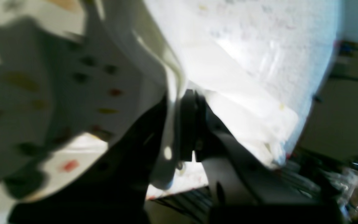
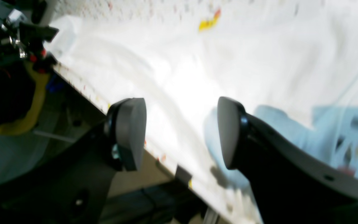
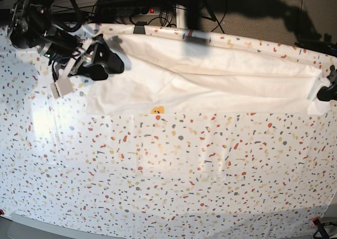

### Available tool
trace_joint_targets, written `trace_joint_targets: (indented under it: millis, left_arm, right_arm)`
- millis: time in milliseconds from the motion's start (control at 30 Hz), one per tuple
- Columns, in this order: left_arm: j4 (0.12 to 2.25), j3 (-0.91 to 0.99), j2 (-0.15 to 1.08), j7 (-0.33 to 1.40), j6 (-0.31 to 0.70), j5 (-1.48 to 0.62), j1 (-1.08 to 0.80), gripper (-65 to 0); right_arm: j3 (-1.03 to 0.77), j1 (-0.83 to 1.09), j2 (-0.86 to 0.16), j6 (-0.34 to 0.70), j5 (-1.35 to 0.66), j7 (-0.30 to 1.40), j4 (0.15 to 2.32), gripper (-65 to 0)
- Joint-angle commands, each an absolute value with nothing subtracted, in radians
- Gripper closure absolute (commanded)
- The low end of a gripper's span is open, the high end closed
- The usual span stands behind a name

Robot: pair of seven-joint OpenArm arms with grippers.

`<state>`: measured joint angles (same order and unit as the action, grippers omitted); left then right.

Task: Fold the T-shirt properly
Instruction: 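Open both grippers and lift them off the folded strip, then move the left gripper to the strip's end and grasp it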

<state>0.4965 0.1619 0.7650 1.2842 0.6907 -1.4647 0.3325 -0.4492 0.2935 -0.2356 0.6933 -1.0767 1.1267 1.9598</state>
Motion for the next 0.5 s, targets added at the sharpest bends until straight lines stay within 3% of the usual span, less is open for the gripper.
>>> trace_joint_targets:
  millis: [0, 233, 467]
  left_arm:
    - [0.506, 0.164, 0.797, 1.301, 0.698, -1.484, 0.349, 0.0]
    - [0.553, 0.164, 0.764, 1.369, 0.698, -1.484, 0.343, 0.0]
    - [0.827, 0.164, 0.696, 1.364, 0.698, -1.484, 0.24, 0.0]
  right_arm:
    - [-0.452, 0.272, -0.246, 0.698, -1.105, 1.108, 1.98, -36.2]
    - [-0.452, 0.186, -0.246, 0.698, -1.105, 1.108, 1.98, -36.2]
    - [-0.452, 0.133, -0.242, 0.698, -1.106, 1.103, 1.98, -36.2]
